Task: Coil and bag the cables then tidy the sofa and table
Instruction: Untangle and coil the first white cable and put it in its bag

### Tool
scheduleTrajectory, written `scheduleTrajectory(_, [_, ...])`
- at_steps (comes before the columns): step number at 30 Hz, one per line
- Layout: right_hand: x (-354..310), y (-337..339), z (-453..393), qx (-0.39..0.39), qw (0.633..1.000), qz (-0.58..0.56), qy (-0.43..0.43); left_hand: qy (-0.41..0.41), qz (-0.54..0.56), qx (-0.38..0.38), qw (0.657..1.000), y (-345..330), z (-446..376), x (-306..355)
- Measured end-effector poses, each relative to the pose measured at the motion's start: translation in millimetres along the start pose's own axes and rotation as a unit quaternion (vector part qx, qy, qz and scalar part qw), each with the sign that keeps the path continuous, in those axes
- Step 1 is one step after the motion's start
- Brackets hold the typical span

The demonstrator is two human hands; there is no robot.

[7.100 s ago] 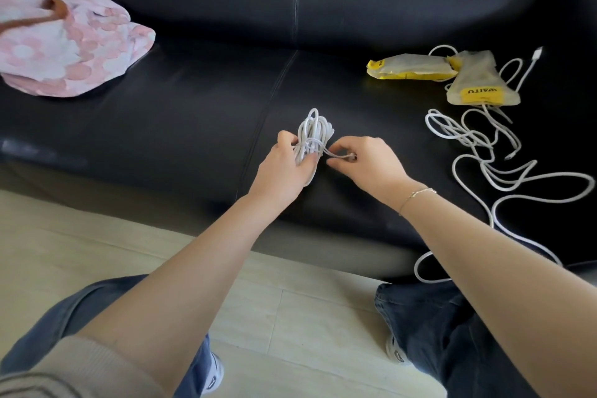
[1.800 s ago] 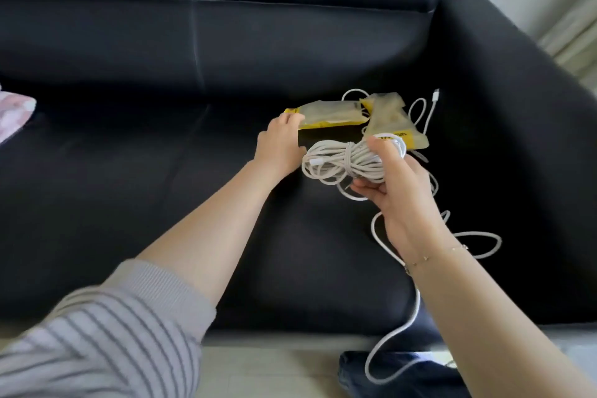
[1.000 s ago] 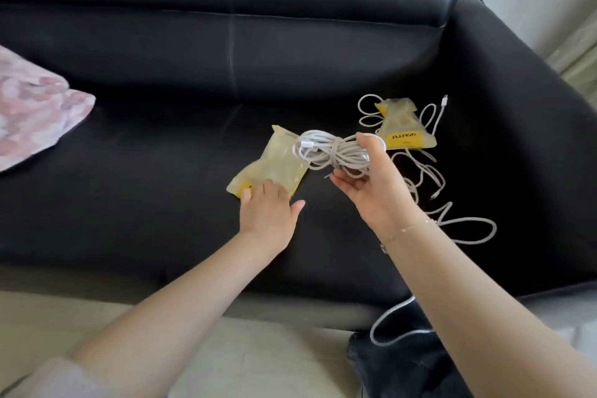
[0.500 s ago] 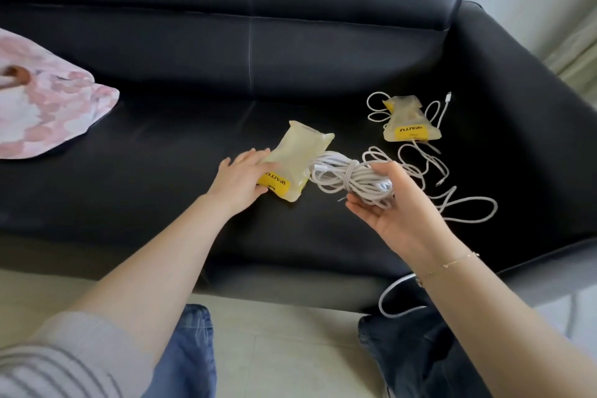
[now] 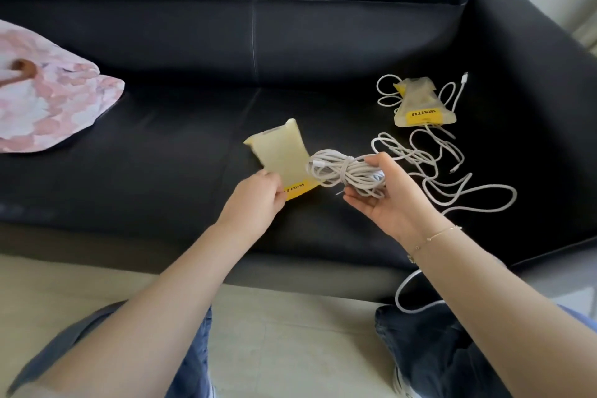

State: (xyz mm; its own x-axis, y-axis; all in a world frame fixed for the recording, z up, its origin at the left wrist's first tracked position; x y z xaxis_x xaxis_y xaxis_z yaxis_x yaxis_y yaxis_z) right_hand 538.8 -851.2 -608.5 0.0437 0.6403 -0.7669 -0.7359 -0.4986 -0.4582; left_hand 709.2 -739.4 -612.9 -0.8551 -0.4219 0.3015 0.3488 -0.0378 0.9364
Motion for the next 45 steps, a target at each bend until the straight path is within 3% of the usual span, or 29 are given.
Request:
scheduleTrajectory(3, [6.5,1.8,-1.4,0.002,1.0,-0.008,-0.013,0.031,0.027,-0.024,0.999,-12.6,27.3,-2.2])
scheduleTrajectory(7, [18.7,-2.6,-0.3,-0.002,0.999,-0.034,-0.04,0.005,0.022,-0.026,0.999,-22.6,36.0,-14.5])
scheduleTrajectory(14, [32.2,-7.4,-3.9,-0.017,0.998,-0.042,-0.042,0.026,0.157,-0.062,0.985,-30.2,14.1,-33.9])
scheduleTrajectory(22, [35.7,-8.0,-5.6,-0.097,0.994,0.052,-0.003,0.055,0.26,-0.072,0.961,-33.7,12.1,-35.9])
scheduleTrajectory(32, [45.7,-2.9,-10.9,-0.071,0.994,0.079,-0.025,0.104,0.327,-0.022,0.939,-32.8,19.1,-33.2])
scheduleTrajectory(39, [43.5,6.1,-14.8,-0.038,0.994,0.099,-0.014,0.045,0.408,-0.053,0.91,-17.5,24.0,-12.0])
scheduleTrajectory(45, [35.0,2.6,-12.9,-0.043,0.996,0.066,0.041,0.002,0.386,-0.048,0.921,-16.0,28.2,-4.8])
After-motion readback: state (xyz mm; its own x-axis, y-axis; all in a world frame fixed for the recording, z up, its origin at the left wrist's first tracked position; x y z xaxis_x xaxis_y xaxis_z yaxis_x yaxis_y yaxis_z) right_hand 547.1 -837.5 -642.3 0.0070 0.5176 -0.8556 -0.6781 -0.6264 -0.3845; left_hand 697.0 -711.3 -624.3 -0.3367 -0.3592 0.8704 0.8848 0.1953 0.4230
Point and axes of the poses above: each hand's wrist, its own z-axis away from the middle knuckle, its own y-axis out of the back of the hand, x = y × z, the point moved 5 cm from there along -z, towards the middle knuckle, and after that the axes turned 13 degrees about -x, right-handed, at the moved point
